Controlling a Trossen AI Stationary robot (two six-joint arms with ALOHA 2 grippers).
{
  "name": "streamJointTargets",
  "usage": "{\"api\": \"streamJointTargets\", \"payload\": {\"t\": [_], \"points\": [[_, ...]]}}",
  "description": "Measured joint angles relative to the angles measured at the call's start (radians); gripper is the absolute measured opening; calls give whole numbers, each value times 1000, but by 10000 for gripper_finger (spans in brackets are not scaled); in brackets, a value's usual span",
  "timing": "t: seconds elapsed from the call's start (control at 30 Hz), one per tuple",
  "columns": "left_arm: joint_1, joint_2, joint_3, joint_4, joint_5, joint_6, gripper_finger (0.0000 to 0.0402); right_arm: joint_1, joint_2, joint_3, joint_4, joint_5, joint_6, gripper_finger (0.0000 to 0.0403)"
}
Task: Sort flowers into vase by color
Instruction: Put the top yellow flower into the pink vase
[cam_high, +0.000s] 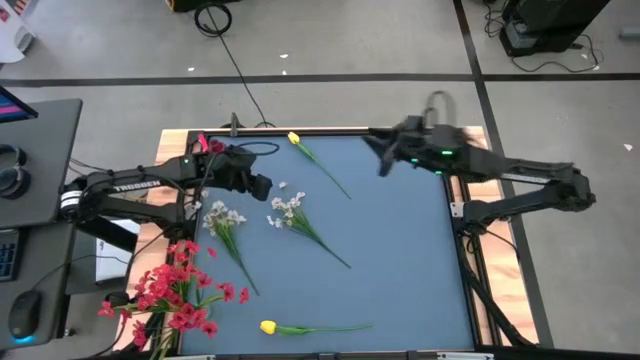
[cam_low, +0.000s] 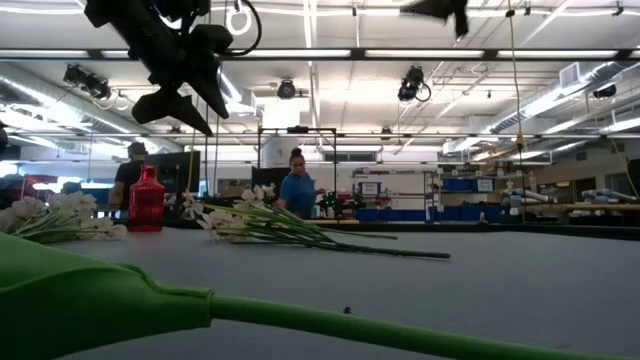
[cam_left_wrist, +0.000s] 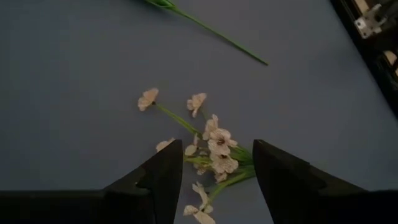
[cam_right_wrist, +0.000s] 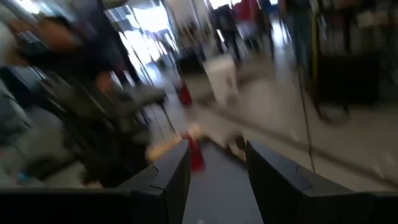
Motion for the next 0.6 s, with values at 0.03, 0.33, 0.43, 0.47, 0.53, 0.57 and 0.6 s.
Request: {"api": "streamJointTargets", "payload": {"t": [0.03,0.33,0.43,0.47,0.53,0.57,0.6], "points": [[4,0,0,0,0,0,199,-16,33,-1,-16,-13,26,164],[43,0,0,1,28,13,199,-145,385,59,-86,-195,186,164],[79,2,0,8,61,44,199,-181,510,148,-190,-237,193,164],[94,2,0,11,66,52,199,-192,554,183,-232,-249,191,164],[131,2,0,27,67,77,199,-212,646,260,-330,-271,178,164],[152,2,0,46,68,84,199,-220,690,301,-382,-285,169,164],[173,2,0,65,69,90,199,-227,732,341,-423,-295,156,164]]}}
